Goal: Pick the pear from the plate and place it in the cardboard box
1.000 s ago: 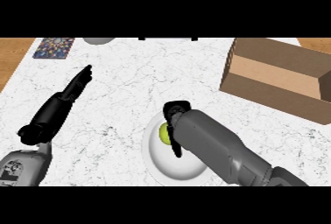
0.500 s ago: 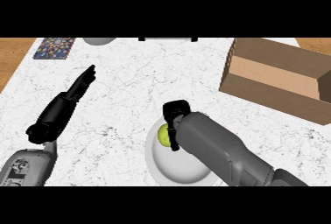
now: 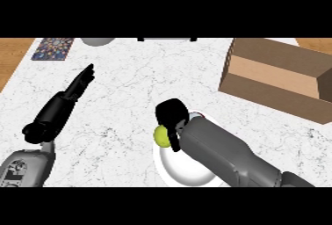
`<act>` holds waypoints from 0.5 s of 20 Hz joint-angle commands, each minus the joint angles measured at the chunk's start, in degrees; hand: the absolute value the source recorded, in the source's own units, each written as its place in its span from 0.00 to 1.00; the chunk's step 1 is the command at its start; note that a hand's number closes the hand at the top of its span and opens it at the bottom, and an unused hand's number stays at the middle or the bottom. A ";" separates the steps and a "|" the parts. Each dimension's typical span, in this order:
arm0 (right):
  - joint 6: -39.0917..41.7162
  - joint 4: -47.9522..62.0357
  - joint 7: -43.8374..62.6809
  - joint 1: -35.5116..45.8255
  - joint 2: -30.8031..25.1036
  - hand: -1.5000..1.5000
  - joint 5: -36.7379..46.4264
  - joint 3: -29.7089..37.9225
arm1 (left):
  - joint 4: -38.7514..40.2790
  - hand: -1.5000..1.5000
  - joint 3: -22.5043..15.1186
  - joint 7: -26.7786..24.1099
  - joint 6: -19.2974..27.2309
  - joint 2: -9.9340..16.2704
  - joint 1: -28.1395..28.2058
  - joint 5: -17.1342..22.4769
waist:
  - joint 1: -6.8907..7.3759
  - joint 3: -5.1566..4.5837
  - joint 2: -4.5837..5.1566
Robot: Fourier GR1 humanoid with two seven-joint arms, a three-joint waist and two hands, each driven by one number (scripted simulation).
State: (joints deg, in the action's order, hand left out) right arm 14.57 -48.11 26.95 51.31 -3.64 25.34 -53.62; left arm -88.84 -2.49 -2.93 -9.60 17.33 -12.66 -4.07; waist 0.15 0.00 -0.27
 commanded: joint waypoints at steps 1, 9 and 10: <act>-8.31 -10.38 -16.79 -1.62 -5.37 1.00 3.52 -2.42 | -0.07 0.50 0.75 0.43 0.29 0.30 0.59 0.08 | -1.10 0.28 -0.16; -22.87 -33.15 -32.11 -9.63 -24.26 1.00 9.56 -0.99 | -2.31 0.50 1.83 1.44 0.59 0.88 2.47 0.25 | -2.82 0.13 -0.71; -24.80 -36.12 -32.70 -11.47 -26.01 1.00 10.15 -0.38 | -0.94 0.50 1.70 -1.24 0.83 0.53 4.36 -0.38 | -2.71 0.07 -0.52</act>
State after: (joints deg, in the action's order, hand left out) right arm -4.12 -74.46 -0.43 44.02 -21.49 32.80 -55.08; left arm -89.59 -1.07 -3.03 -9.00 17.82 -10.11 -4.09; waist -2.34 0.14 -0.83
